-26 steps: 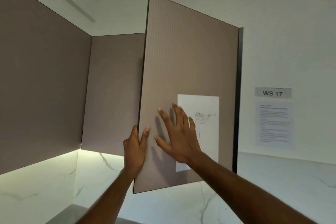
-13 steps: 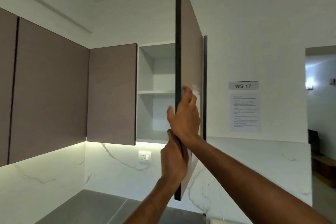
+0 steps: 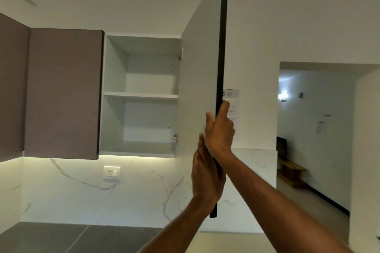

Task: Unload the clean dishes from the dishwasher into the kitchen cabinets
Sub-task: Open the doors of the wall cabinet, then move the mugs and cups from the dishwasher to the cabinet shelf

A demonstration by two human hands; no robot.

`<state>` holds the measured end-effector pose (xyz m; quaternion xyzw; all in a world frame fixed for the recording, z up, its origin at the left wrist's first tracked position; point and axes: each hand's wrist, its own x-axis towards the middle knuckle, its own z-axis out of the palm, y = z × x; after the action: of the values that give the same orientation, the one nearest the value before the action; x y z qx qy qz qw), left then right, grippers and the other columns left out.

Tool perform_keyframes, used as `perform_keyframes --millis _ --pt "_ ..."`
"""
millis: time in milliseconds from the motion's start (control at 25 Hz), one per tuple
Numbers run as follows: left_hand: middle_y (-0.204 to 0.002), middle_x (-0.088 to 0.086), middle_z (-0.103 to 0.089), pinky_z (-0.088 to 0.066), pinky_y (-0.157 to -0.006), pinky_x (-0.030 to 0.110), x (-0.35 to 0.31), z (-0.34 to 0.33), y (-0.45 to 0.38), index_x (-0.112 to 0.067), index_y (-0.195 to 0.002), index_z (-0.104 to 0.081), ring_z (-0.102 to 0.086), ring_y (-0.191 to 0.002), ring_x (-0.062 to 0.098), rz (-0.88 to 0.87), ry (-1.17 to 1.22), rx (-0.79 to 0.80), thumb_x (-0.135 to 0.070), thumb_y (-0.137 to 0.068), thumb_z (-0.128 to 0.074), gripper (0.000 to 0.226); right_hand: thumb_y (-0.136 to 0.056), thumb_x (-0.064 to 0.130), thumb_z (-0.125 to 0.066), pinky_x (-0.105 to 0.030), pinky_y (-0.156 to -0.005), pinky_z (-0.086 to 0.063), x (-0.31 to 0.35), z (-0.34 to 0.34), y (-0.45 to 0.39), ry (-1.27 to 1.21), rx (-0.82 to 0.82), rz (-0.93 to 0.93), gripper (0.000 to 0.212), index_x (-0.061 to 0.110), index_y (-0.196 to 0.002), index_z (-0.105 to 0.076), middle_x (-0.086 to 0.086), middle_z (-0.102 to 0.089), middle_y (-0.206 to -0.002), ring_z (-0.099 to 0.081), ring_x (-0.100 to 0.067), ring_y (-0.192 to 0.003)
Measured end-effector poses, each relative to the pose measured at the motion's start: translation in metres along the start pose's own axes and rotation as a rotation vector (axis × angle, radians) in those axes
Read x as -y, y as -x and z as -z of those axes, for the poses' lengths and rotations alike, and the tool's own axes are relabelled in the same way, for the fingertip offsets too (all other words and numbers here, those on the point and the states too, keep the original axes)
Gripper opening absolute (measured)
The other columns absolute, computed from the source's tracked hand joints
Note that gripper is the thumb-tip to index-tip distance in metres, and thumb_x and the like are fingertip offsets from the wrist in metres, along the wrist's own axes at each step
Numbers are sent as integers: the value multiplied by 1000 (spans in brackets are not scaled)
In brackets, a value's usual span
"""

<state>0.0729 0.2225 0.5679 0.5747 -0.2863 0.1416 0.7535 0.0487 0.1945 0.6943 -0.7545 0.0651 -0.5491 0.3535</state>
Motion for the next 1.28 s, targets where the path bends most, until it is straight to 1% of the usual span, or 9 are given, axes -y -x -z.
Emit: perform_keyframes --millis 80,200,320,440,600,800,920,1080,1280 --pt "-150 5 -52 -39 -114 22 14 17 -1 -14 -152 -40 -44 -143 26 -169 -241 -7 -54 -107 -33 61 -108 32 -53 -13 -66 -45 3 -13 7 13 -42 6 58 21 -157 -25 9 -53 -97 -56 -7 -65" --pt "-160 2 -42 -36 -120 33 24 40 5 -20 -158 -32 -43 -145 16 -212 -277 95 -83 -87 -46 96 -109 32 -50 -15 -61 -47 -3 -29 24 14 -69 55 52 20 -155 -29 8 -58 -88 -58 -5 -62" --pt "-167 -2 -30 -30 -123 26 39 78 19 -22 -161 -23 -31 -153 12 -412 -487 204 -60 -96 -57 82 -110 34 -48 -26 -62 -55 -32 -28 56 31 -64 151 36 18 -141 -41 15 -58 -78 -61 -3 -63" --pt "-161 -2 -39 -34 -121 34 90 124 37 -16 -152 -40 -37 -148 13 -464 -554 323 -39 -101 -57 59 -110 43 -45 -19 -63 -45 -85 -21 121 159 -8 118 35 19 -135 -50 17 -64 -87 -60 1 -69" --pt "-139 6 -55 -46 -107 42 191 175 113 -15 -139 -50 -54 -127 24 -210 -705 354 -22 -97 -64 44 -109 53 -41 -23 -84 -53 -185 0 250 304 193 2 42 30 -143 -50 13 -65 -135 -68 -3 -108" --pt "-122 7 -58 -52 -87 34 289 202 255 -16 -129 -52 -59 -105 21 162 -865 704 -14 -93 -67 40 -104 54 -48 -43 -91 -55 -323 48 447 611 703 -471 44 22 -133 -56 -3 -68 -121 -67 -28 -110" --pt "-125 5 -60 -55 -89 31 328 200 327 -17 -130 -54 -62 -107 18 406 -881 1012 -16 -93 -70 40 -102 49 -55 -44 -101 -50 -373 86 540 621 1034 -821 52 14 -140 -54 -14 -62 -134 -60 -34 -124" --pt "-139 3 -56 -48 -104 34 371 174 392 -19 -138 -53 -57 -125 21 636 -898 1219 -24 -96 -66 45 -101 46 -58 -36 -112 -41 -417 125 623 591 1134 -1051 59 17 -151 -47 -14 -53 -149 -51 -32 -138" --pt "-142 3 -56 -47 -107 36 435 137 459 -20 -138 -53 -55 -131 23 797 -906 1329 -25 -94 -66 46 -97 43 -63 -41 -106 -47 -461 139 677 544 1127 -1196 53 21 -144 -51 -9 -55 -144 -54 -29 -133"
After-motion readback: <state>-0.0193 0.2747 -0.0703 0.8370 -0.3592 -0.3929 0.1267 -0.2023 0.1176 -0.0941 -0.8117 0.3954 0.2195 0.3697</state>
